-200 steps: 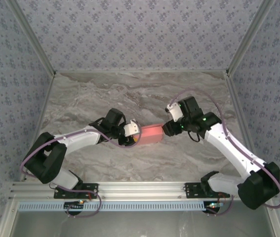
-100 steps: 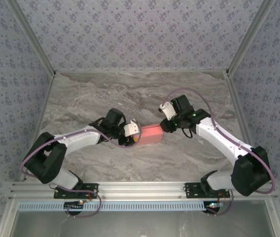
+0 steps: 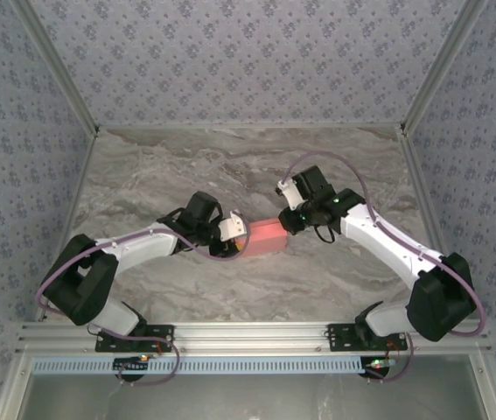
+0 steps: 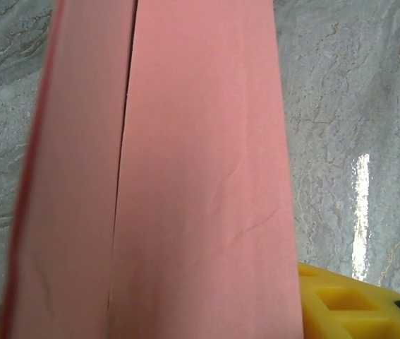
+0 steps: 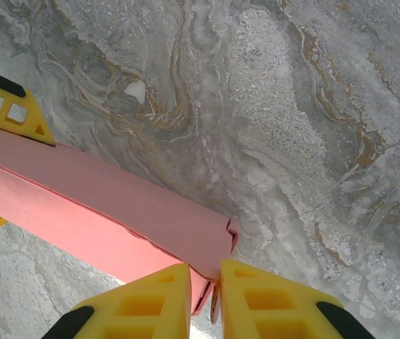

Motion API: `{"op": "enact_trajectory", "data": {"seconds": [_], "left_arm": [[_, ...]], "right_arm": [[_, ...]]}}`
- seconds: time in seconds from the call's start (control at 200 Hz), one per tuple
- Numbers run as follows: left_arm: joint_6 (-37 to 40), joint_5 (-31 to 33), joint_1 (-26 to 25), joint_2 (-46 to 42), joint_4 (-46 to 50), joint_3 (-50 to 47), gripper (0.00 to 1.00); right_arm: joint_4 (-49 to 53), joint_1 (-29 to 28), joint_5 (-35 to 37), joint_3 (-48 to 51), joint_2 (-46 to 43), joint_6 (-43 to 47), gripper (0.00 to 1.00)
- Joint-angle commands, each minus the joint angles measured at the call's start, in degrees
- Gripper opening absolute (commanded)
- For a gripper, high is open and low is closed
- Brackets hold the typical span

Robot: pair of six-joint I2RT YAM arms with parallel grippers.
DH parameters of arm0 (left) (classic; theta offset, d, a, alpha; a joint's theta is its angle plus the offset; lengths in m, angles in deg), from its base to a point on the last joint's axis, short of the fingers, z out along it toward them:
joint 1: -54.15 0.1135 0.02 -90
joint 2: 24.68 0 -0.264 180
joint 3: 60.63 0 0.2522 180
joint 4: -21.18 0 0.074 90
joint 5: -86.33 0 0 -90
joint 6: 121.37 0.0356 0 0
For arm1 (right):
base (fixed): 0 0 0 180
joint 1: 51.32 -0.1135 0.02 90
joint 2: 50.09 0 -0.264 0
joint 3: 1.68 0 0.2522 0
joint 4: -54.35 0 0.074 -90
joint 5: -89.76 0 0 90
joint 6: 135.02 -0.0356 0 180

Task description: Fold the paper box

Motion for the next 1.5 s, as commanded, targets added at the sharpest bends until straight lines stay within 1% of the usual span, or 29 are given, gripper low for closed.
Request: {"op": "enact_trajectory", "data": {"seconds": [0.0, 0.065, 0.215, 0.345, 0.485, 0.55, 0.65, 0.71, 0.745, 0.819, 0.869, 0.924, 0.999, 1.079, 1.169, 1.264, 1.394, 1.494], "left_arm": [[-0.4, -1.8, 0.1, -0.4, -1.4, 0.7, 0.49], [-0.5, -1.6, 0.1, -0.2, -1.0, 1.0, 0.49], [-0.7, -1.3, 0.1, -0.6, -1.2, 0.8, 0.5], [-0.4, -1.0, 0.1, -0.3, -0.5, 1.3, 0.5], [-0.1, -1.1, 0.1, 0.1, -1.4, 1.0, 0.5], [0.2, -0.9, 0.1, 0.3, -0.8, 1.4, 0.5], [0.2, -1.1, 0.1, -0.1, 0.1, 1.7, 0.5], [0.2, -1.6, 0.1, -0.3, 0.0, 1.7, 0.5], [0.3, -1.6, 0.1, -0.3, 0.0, 1.7, 0.5], [0.6, -1.6, 0.1, -0.1, 0.7, 2.2, 0.5], [0.6, -1.4, 0.1, 0.0, 0.9, 2.3, 0.5], [0.5, -1.3, 0.1, 0.0, 0.6, 2.0, 0.5], [0.7, -1.4, 0.1, 0.5, 0.6, 2.1, 0.5], [0.8, -1.2, 0.0, 0.5, 0.8, 2.2, 0.5], [0.6, -0.9, 0.1, 0.2, 0.4, 2.0, 0.5], [0.3, 0.0, 0.1, 0.5, 0.2, 2.2, 0.51], [-0.1, 0.9, 0.1, 0.6, -0.9, 2.1, 0.53], [0.5, 0.8, 0.2, 1.1, -1.3, 2.4, 0.54]], "right_arm": [[1.6, -1.6, 2.2, -1.0, 1.9, -3.4, 0.18], [1.4, -1.8, 3.0, -0.9, 2.0, -4.8, 0.16], [0.4, -2.1, 4.6, -0.6, 1.9, -10.3, 0.17], [0.1, -2.9, 3.6, -1.2, 1.5, -15.3, 0.18], [0.4, -3.4, 3.5, -2.6, 2.5, -17.1, 0.18], [0.4, -3.7, 4.9, -2.0, 2.7, -17.3, 0.23], [-0.4, -4.1, 4.7, -0.2, 2.7, -16.7, 0.31], [-0.4, -4.2, 5.2, 0.5, 2.9, -15.7, 0.32], [-0.4, -4.2, 5.6, 0.6, 3.0, -15.3, 0.32], [-0.4, -4.1, 6.5, 1.0, 2.9, -15.3, 0.24], [-0.4, -4.1, 6.4, 0.8, 2.9, -15.4, 0.22], [-0.1, -4.2, 6.4, 0.2, 3.1, -15.6, 0.22], [0.7, -4.7, 7.1, -0.1, 3.0, -15.9, 0.27], [0.1, -5.1, 8.2, 0.7, 2.8, -17.1, 0.28], [-0.4, -5.1, 8.3, 1.4, 3.3, -18.5, 0.21], [-0.2, -5.7, 9.8, 1.0, 3.6, -21.8, 0.16], [-0.4, -7.4, 11.8, 1.3, 3.9, -26.5, 0.15], [-0.4, -8.7, 12.9, 1.0, 5.0, -27.9, 0.15]]}}
